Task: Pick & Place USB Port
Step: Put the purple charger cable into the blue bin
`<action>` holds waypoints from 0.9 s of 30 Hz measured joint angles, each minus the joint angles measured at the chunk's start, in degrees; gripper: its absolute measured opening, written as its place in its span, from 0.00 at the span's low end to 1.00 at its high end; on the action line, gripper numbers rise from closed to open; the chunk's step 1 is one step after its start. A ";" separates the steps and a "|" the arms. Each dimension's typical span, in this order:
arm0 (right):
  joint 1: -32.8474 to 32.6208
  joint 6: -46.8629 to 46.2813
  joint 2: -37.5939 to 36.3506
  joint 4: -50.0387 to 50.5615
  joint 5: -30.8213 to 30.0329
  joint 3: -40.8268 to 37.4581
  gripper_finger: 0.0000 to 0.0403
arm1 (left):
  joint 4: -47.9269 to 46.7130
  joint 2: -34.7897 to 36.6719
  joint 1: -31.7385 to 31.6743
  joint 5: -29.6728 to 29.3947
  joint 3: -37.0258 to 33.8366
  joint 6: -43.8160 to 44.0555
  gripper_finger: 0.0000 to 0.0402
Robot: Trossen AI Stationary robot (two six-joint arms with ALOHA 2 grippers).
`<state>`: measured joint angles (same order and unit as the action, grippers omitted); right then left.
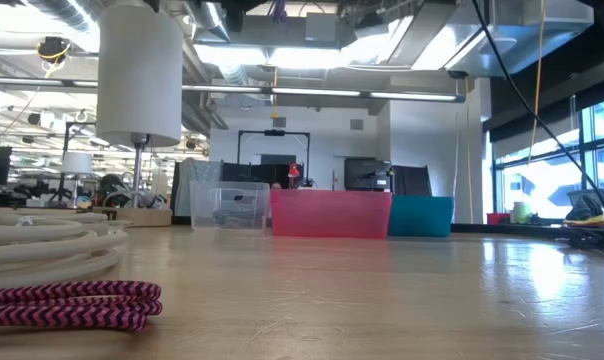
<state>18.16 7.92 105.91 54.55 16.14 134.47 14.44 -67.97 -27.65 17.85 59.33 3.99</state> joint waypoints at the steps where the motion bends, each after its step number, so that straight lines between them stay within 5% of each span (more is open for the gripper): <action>1: -0.44 0.00 0.09 -1.41 0.00 0.01 0.38 | 0.97 -0.18 0.01 0.28 0.00 0.19 0.03; 27: -1.89 0.02 1.01 -3.55 -4.33 0.00 0.33 | 14.32 -5.09 1.33 6.31 0.02 5.95 0.02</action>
<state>16.27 7.94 106.91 51.00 11.81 134.47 28.76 -73.06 -26.33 24.16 59.35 9.93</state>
